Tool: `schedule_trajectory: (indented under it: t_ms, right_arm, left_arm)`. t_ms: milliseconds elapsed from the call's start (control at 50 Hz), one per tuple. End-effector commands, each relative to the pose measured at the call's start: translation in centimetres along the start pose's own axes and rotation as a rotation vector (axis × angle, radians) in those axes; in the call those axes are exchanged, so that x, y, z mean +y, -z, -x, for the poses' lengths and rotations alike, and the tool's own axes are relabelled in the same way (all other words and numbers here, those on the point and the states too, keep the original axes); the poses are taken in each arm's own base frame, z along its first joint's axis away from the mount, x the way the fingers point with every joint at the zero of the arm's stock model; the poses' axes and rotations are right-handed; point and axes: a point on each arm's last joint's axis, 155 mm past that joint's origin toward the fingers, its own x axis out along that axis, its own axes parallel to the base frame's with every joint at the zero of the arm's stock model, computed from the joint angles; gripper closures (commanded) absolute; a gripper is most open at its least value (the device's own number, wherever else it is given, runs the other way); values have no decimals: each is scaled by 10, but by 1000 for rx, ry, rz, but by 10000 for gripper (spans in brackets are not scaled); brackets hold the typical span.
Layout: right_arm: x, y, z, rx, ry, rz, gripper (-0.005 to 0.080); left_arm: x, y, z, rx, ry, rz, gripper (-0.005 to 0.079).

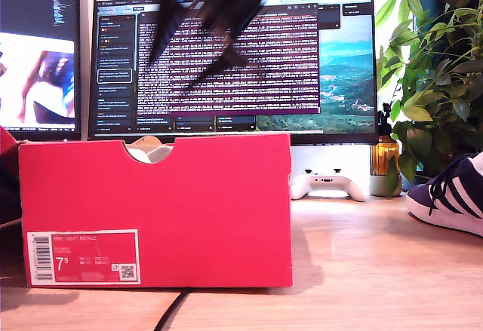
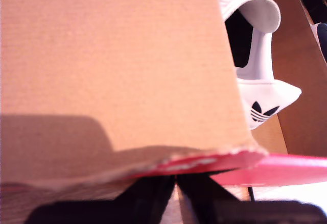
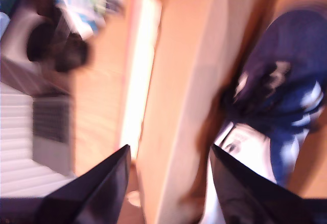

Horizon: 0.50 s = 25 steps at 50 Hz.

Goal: Pack the blue shoes by picking the first shoe and placing it inside the red shoebox, left side, then picking and rotating the second shoe and placing it in the shoebox

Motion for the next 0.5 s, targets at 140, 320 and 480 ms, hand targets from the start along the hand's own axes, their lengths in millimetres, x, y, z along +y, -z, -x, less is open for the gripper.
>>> schedule_trajectory:
  t_ms: [140,320,480]
  right_arm:
    - [-81,-21,28,-133,333,-189,301]
    - [-159,-18,73,-262,658,-478,301]
    - [-218,15,130,-311,970,-711,302]
  left_arm:
    - [0,2,-1,5,1,-7,762]
    - [0,2,-1,5,1,-7,762]
    - [0,3,-1,5,1,-7,762]
